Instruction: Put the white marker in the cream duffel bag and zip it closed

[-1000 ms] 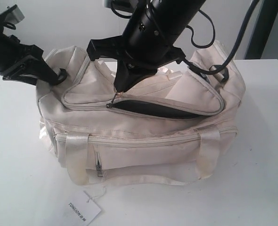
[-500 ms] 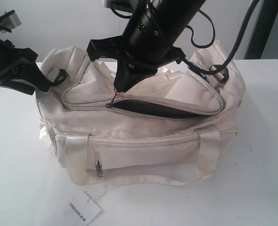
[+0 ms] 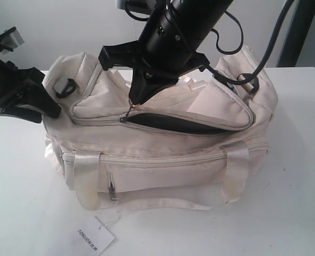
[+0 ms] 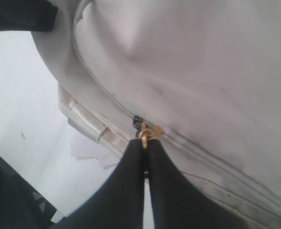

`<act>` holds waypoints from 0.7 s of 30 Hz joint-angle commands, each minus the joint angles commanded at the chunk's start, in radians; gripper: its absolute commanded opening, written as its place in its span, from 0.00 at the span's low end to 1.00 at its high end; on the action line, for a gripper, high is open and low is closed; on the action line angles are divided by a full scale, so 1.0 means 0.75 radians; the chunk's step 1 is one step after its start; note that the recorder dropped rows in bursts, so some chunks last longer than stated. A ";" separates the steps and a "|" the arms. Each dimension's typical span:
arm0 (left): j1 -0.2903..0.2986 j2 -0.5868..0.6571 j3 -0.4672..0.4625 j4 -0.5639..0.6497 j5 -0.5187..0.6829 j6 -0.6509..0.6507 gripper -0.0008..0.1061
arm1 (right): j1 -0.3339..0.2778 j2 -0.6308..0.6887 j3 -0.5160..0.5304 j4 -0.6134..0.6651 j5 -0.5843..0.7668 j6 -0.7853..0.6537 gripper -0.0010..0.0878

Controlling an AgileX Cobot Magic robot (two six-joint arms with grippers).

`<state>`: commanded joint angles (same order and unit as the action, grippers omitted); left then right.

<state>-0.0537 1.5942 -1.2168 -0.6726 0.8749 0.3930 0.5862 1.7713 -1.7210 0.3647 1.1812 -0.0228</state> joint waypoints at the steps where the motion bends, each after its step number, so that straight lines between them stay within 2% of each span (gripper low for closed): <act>1: 0.000 0.000 0.003 0.000 -0.006 0.003 0.50 | 0.000 0.000 0.000 0.000 0.000 0.000 0.01; 3: 0.000 0.002 0.015 0.000 -0.028 0.007 0.42 | 0.000 0.000 0.000 0.000 0.006 -0.005 0.01; 10: 0.000 0.002 0.060 0.000 -0.073 0.039 0.00 | 0.000 0.000 0.000 0.000 0.041 -0.024 0.01; 21: 0.000 0.002 0.079 0.000 -0.105 0.042 0.01 | 0.000 0.000 0.000 0.000 0.041 -0.024 0.01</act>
<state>-0.0537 1.5957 -1.1579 -0.6726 0.7958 0.4246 0.5862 1.7713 -1.7210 0.3647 1.2117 -0.0411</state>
